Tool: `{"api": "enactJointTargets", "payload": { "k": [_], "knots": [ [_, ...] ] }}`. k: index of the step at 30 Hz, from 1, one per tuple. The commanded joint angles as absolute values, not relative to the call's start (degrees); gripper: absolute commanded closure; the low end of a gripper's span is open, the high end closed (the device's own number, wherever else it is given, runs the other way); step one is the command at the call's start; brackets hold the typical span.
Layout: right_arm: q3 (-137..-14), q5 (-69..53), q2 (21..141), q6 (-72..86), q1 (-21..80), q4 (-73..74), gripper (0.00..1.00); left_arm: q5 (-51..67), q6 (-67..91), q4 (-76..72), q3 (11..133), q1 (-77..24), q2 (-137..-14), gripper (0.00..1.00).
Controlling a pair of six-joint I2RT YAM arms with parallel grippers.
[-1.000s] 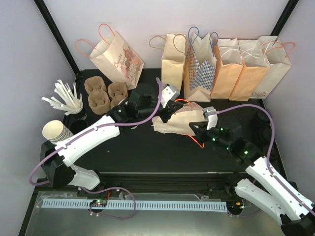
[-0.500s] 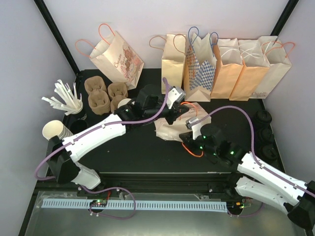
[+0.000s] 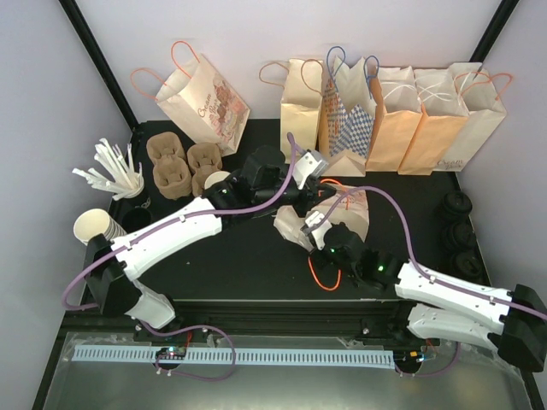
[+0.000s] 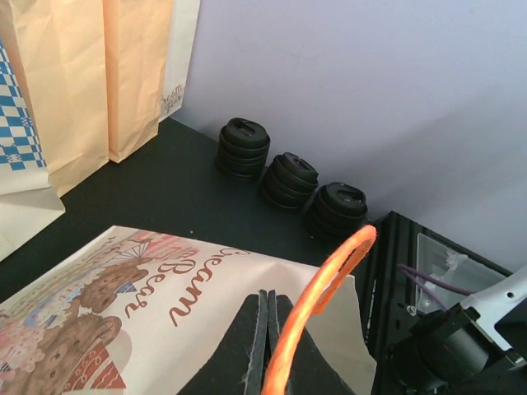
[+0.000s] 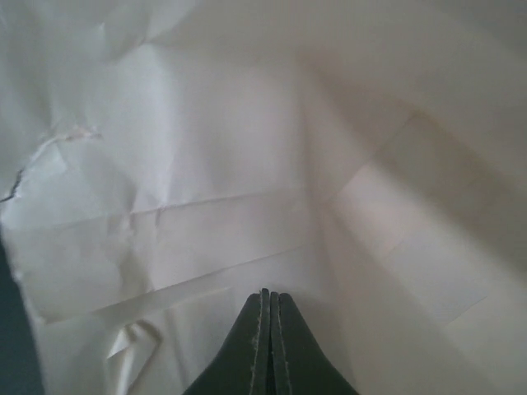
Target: Pack the takeout coffee
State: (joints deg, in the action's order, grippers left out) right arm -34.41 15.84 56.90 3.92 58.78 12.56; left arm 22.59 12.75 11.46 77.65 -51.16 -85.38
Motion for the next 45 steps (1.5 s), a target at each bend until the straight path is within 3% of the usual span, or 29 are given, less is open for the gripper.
{"api": "enactJointTargets", "payload": {
  "k": [1,5,12,23,35,45],
  "knots": [
    [-31.4,27.0,53.4,-2.4,59.2,2.0,0.99,24.4,13.3,10.3,80.3,-51.7,-82.3,0.98],
    [-28.2,28.3,52.8,-9.7,59.1,-6.9,0.99,25.2,13.2,11.6,80.4,-51.7,-82.3,0.98],
    [-29.9,27.0,62.9,-17.5,59.1,-9.9,0.99,25.6,13.8,11.8,80.9,-51.7,-82.2,0.98],
    [-27.2,7.8,62.9,-17.8,59.1,-9.7,0.99,27.5,13.8,11.1,82.3,-51.7,-83.1,0.98],
    [-25.4,26.6,57.4,-24.2,59.1,-14.6,0.99,31.3,17.2,12.6,80.6,-51.8,-83.7,0.98],
    [-32.3,28.6,60.7,-31.5,59.1,-3.9,0.99,30.6,14.7,13.9,75.8,-51.9,-82.4,0.98]
  ]
}}
